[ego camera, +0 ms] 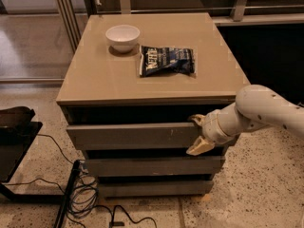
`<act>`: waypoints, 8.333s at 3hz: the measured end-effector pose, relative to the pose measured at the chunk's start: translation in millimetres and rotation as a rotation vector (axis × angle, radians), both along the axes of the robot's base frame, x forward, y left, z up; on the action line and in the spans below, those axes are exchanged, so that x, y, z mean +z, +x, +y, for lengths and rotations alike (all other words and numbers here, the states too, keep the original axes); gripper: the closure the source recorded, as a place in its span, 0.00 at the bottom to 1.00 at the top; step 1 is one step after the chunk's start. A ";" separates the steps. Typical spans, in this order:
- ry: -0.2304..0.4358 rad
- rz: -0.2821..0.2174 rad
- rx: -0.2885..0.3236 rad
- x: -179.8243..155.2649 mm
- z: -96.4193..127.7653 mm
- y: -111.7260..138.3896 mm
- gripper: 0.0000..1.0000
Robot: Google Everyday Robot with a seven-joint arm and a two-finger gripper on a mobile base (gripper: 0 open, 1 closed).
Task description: Open top drawer
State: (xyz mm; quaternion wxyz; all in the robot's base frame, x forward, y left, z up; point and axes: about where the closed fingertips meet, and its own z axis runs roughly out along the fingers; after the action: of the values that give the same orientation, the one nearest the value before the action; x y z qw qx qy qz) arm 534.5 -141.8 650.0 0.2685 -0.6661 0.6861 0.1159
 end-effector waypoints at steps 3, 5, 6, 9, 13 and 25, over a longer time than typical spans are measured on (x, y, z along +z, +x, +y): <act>0.000 0.000 0.000 0.0 0.1 0.0 1.00; 0.006 0.004 0.001 0.2 -1.9 -10.8 1.00; 0.006 0.004 0.001 2.9 -1.9 -10.9 1.00; 0.011 0.006 -0.013 -0.6 -2.5 -25.1 0.58; 0.047 0.013 0.017 -4.8 -0.5 -50.0 0.84; 0.097 0.000 0.007 -8.2 -11.1 -125.4 1.00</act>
Offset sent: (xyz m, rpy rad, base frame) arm 0.0000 0.0000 0.0000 0.0000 0.0000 0.0000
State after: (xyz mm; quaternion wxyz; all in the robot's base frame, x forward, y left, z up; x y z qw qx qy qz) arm 409.2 -153.0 641.8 0.3001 -0.6548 0.6772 0.1500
